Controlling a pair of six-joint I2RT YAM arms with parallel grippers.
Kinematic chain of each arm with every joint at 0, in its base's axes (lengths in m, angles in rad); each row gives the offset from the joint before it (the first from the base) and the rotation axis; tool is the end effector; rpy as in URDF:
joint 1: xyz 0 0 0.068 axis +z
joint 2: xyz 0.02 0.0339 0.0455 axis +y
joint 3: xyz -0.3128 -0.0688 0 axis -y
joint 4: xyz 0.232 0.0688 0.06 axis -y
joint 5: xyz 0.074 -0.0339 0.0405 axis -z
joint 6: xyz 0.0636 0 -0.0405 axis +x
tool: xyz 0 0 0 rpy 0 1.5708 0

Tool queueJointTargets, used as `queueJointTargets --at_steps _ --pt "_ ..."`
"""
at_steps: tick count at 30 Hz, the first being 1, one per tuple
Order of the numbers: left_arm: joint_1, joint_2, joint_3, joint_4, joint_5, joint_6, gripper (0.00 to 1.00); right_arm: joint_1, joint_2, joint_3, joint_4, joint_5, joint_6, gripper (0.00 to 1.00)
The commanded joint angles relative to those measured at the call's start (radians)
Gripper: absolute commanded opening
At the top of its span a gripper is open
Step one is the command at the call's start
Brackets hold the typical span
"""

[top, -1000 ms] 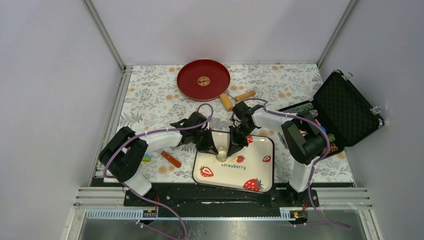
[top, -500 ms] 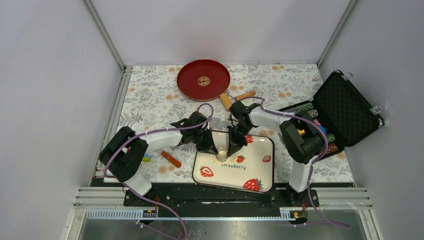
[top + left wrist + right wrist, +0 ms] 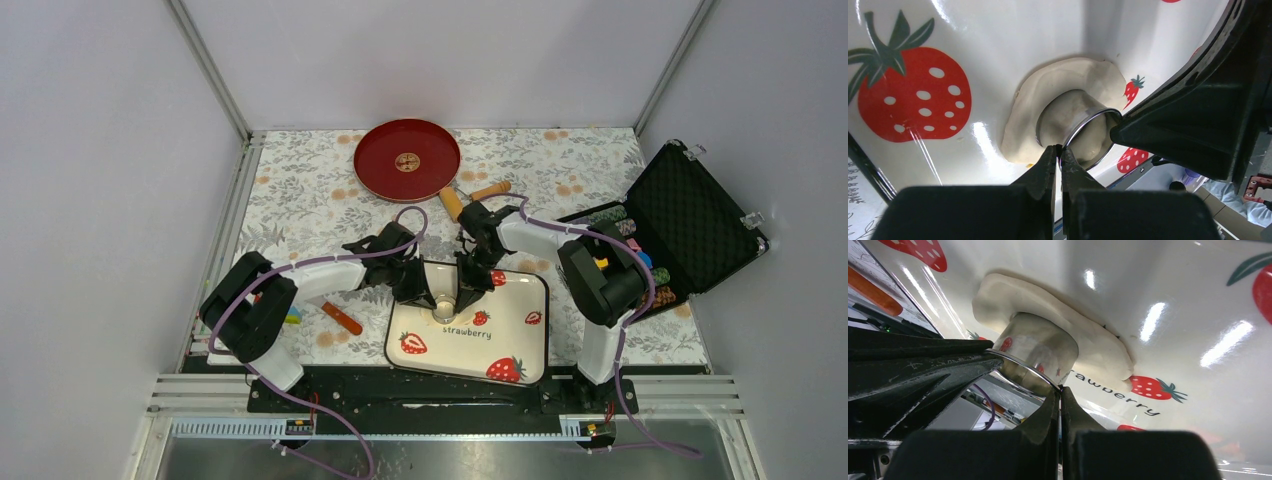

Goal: Roll out the dumpling wrappers from the dough

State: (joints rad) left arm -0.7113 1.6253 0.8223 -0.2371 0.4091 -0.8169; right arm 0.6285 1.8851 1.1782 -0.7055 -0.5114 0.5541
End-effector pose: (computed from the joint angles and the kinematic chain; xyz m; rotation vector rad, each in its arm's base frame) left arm 0.2170 -0.2204 0.1865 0.0101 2.8825 -0.9722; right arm 0.2668 0.2324 0.1781 0.1674 -2.8856 -0.7550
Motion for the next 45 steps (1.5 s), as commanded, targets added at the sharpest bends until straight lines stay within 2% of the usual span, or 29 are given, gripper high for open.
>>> queueJointTargets --at_steps 1,7,22,27,29,33,38,45 --pt "-0.034 0.095 -0.030 -0.041 -0.125 0.018 0.00 0.052 0.070 -0.025 0.003 0.135 -0.036 0.00" --pt "-0.035 0.076 -0.022 -0.040 -0.129 0.027 0.00 0.052 0.045 -0.009 0.000 0.129 -0.036 0.00" --pt "-0.035 0.023 0.051 -0.096 -0.149 0.037 0.00 0.051 -0.041 0.073 -0.047 0.095 -0.005 0.11" --pt "-0.035 -0.006 0.115 -0.166 -0.172 0.053 0.01 0.053 -0.075 0.099 -0.067 0.088 0.004 0.23" --pt "-0.035 -0.016 0.136 -0.189 -0.176 0.060 0.06 0.052 -0.087 0.113 -0.082 0.092 0.004 0.31" --pt "-0.035 -0.046 0.166 -0.224 -0.186 0.068 0.24 0.052 -0.102 0.131 -0.115 0.111 -0.001 0.47" --pt "-0.035 -0.092 0.176 -0.240 -0.193 0.074 0.39 0.052 -0.117 0.118 -0.121 0.120 -0.002 0.50" --pt "-0.035 -0.110 0.167 -0.224 -0.169 0.072 0.39 0.052 -0.127 0.104 -0.119 0.135 -0.009 0.48"
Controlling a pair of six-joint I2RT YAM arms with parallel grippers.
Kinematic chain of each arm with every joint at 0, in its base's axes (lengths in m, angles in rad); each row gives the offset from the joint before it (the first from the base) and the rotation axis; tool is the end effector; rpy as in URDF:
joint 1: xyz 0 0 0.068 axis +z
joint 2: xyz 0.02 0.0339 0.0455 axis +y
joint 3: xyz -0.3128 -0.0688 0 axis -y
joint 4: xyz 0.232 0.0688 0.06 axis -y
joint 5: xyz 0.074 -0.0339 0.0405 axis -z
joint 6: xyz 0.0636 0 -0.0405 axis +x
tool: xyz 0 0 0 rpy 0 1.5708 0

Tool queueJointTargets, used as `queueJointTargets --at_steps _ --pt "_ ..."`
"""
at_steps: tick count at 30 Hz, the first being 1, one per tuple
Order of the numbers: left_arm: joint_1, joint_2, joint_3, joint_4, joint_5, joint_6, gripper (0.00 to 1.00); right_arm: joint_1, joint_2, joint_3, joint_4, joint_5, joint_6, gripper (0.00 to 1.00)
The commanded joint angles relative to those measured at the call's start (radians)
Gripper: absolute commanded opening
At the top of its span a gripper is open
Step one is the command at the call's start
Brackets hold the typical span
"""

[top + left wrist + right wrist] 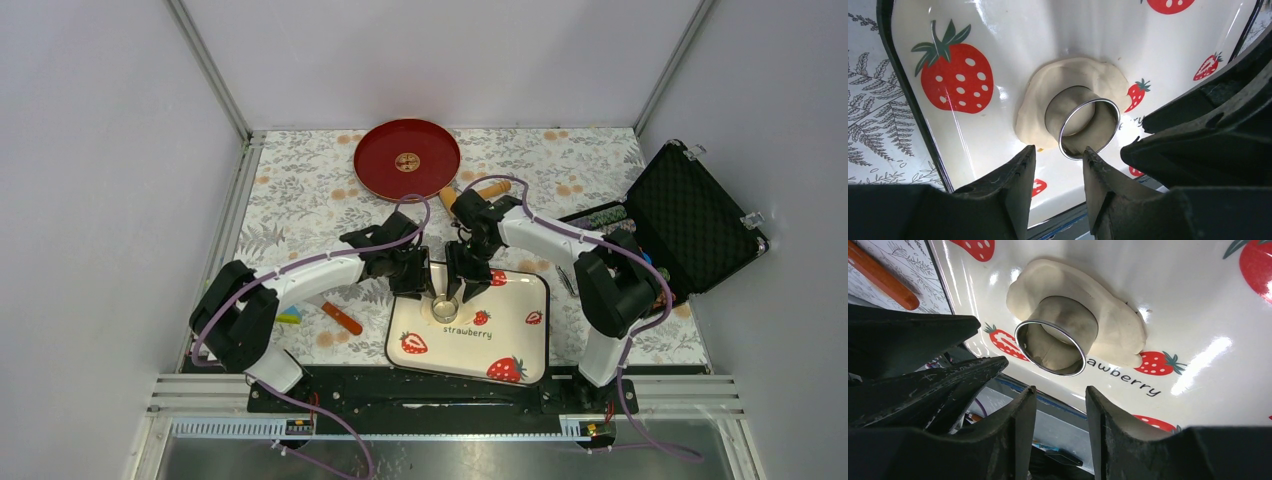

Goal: Roll out the dumpling wrappers from the dough

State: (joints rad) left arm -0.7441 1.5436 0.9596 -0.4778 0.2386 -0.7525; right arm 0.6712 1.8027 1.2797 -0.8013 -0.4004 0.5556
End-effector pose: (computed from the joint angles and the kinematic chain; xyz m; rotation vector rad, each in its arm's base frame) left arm 0.2137 -0.2172 0.2297 0.0764 2.8329 -0.7502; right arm 0.2627 0.2403 0.2255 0.2508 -3.0170 -0.7180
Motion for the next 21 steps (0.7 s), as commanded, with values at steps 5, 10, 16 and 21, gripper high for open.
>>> queueJointTargets --at_steps 5,10,16,21 --pt "-0.002 0.004 0.002 0.065 0.035 -0.005 0.37 0.010 -0.024 -0.024 0.006 0.004 -0.011 0.43" --pt "-0.002 0.031 -0.034 0.113 0.062 -0.016 0.36 0.009 0.003 -0.060 0.036 -0.005 -0.008 0.36" --pt "-0.003 0.054 -0.075 0.165 0.086 -0.029 0.31 0.009 0.020 -0.098 0.071 -0.020 -0.001 0.31" --pt "-0.009 0.072 -0.093 0.172 0.082 -0.030 0.16 0.009 0.036 -0.120 0.096 -0.036 0.002 0.16"
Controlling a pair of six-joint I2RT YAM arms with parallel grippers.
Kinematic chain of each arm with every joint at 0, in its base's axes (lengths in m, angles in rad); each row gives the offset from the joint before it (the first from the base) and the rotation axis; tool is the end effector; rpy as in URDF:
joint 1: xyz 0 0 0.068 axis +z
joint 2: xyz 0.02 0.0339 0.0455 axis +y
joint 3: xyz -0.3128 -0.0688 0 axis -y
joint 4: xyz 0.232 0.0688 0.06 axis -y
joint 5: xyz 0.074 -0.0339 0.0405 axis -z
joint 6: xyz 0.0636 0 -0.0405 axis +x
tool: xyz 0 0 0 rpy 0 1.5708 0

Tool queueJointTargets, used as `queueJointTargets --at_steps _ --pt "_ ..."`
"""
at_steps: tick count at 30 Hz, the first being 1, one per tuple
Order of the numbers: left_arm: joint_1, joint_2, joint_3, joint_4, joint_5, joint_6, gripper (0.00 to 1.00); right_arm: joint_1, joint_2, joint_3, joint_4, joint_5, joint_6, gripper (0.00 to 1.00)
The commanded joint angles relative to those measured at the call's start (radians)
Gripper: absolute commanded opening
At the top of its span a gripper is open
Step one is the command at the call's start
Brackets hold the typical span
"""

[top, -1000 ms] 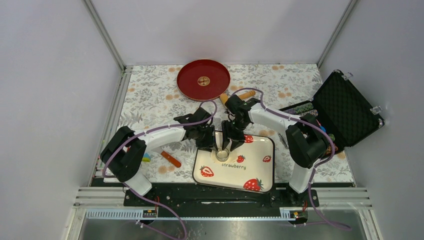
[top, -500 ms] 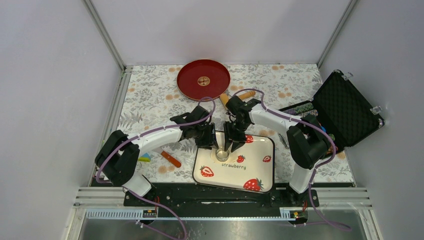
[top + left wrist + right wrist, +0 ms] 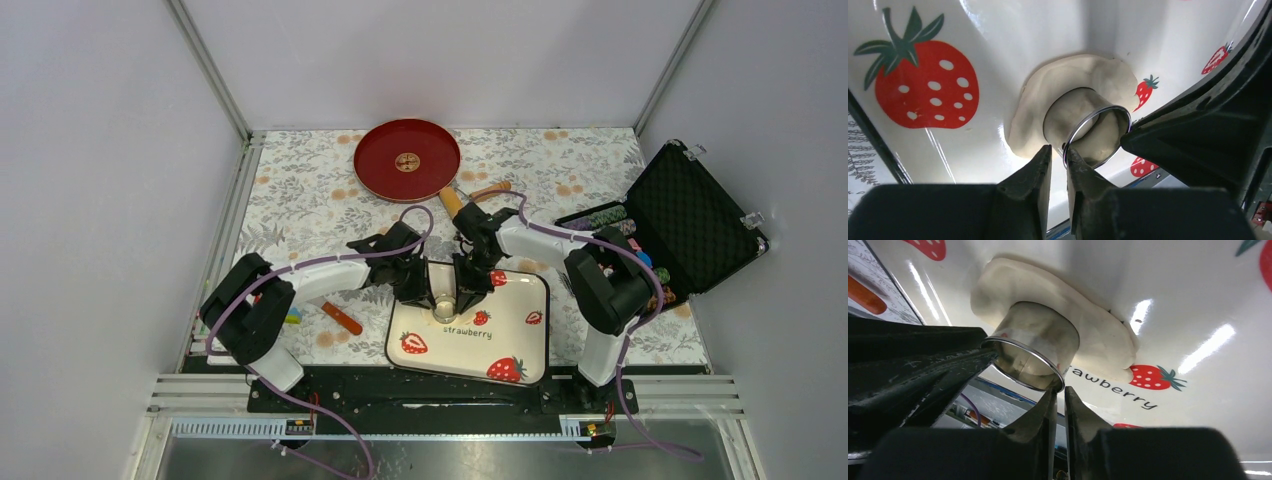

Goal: Roll out the dumpling wrappers from the dough

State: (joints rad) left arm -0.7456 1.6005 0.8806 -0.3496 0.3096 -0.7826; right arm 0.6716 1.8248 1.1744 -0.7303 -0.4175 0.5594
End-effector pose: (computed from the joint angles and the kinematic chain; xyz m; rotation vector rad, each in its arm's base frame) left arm 0.2131 -0.2232 0.2003 0.0616 2.8754 -0.8329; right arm 0.2537 0.2346 0.1938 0.2270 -2.9699 -0.6790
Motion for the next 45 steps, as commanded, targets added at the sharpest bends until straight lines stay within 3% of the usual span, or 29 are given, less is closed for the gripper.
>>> queueJointTargets --at_steps 1,6,10,20,23,26,31,39,45 --pt "-0.008 0.016 -0.017 0.044 0.006 -0.001 0.13 0.009 0.018 -0.022 0.031 -0.021 -0.001 0.12" --pt "-0.014 0.027 -0.028 0.044 0.000 0.001 0.05 0.009 0.033 -0.045 0.046 -0.020 -0.002 0.00" --pt "-0.020 0.046 -0.030 0.043 -0.002 0.000 0.00 0.008 0.045 -0.056 0.052 -0.015 0.000 0.00" --pt "-0.020 0.048 -0.031 0.028 -0.019 0.003 0.00 0.008 0.047 -0.035 0.040 -0.019 0.000 0.01" --pt "-0.021 0.037 -0.004 -0.007 -0.037 0.014 0.02 0.009 0.032 0.004 0.007 -0.014 -0.014 0.12" --pt "-0.021 0.014 0.028 -0.038 -0.054 0.025 0.14 0.009 0.007 0.026 -0.011 -0.007 -0.015 0.29" --pt "-0.021 -0.026 0.096 -0.097 -0.072 0.043 0.35 0.009 -0.035 0.074 -0.056 0.010 -0.017 0.47" --pt "-0.021 -0.129 0.118 -0.090 -0.065 0.037 0.51 0.009 -0.108 0.105 -0.100 0.032 -0.022 0.68" --pt "-0.004 -0.245 0.024 0.028 -0.023 -0.006 0.56 0.004 -0.174 0.075 -0.098 0.057 -0.026 0.71"
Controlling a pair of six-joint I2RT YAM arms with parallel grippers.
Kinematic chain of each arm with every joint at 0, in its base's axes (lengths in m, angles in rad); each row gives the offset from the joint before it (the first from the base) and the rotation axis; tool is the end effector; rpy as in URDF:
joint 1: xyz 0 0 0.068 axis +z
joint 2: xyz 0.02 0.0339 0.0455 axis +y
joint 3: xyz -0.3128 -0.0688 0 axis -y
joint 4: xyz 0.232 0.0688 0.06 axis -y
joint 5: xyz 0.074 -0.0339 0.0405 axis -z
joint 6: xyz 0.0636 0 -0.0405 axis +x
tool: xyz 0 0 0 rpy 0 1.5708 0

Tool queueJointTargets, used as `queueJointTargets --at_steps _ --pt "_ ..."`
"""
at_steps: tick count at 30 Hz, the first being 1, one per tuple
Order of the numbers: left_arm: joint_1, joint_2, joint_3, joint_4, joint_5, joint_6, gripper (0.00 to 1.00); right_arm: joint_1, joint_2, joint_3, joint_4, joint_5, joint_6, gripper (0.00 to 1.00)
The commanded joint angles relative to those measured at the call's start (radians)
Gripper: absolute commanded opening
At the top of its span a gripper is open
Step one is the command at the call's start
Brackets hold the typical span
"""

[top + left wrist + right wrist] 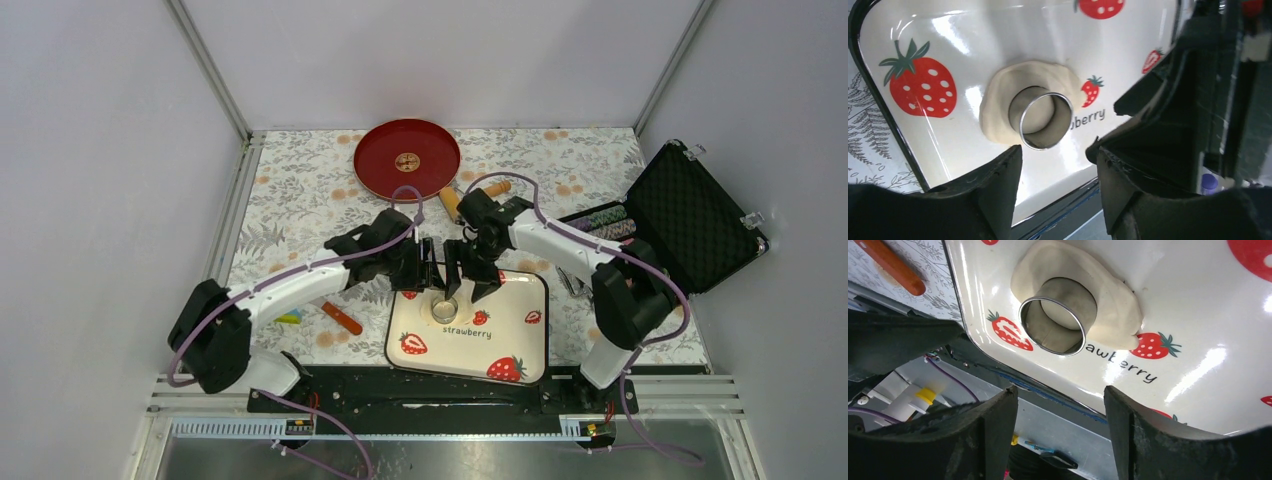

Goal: Roll out the dumpling wrappers from the dough

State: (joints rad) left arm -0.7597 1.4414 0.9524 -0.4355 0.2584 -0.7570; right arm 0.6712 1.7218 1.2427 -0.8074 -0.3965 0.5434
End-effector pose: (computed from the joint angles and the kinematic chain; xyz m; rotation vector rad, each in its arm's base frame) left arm 0.2021 -0.2144 0.2595 0.1216 2.7096 -0.8797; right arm 0.2492 0.2293 0.2417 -0.2817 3.0318 0.7507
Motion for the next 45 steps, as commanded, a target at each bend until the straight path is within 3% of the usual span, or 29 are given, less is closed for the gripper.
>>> queueJointTargets --at_steps 1,7,15,20,26,33,37,45 --pt "0.022 -0.107 -0.075 0.141 0.046 -0.047 0.57 -0.002 -0.082 -0.001 -0.020 0.043 -0.008 0.71" --pt "0.152 -0.194 -0.258 0.279 0.174 -0.111 0.57 -0.059 -0.151 -0.098 0.025 0.031 0.002 0.73" --pt "0.330 -0.192 -0.351 0.186 0.239 0.004 0.56 -0.161 -0.156 -0.302 0.174 -0.096 0.052 0.70" --pt "0.344 -0.172 -0.342 0.085 0.144 0.098 0.55 -0.178 -0.123 -0.358 0.233 -0.130 0.067 0.69" --pt "0.344 -0.104 -0.384 0.176 0.206 0.098 0.51 -0.179 -0.059 -0.371 0.299 -0.152 0.100 0.67" --pt "0.337 -0.044 -0.440 0.306 0.220 0.041 0.37 -0.179 0.008 -0.350 0.335 -0.158 0.130 0.61" --pt "0.319 -0.003 -0.462 0.380 0.217 0.010 0.22 -0.179 0.040 -0.343 0.341 -0.148 0.150 0.54" --pt "0.296 0.048 -0.451 0.414 0.215 0.021 0.02 -0.179 0.104 -0.304 0.314 -0.111 0.162 0.44"
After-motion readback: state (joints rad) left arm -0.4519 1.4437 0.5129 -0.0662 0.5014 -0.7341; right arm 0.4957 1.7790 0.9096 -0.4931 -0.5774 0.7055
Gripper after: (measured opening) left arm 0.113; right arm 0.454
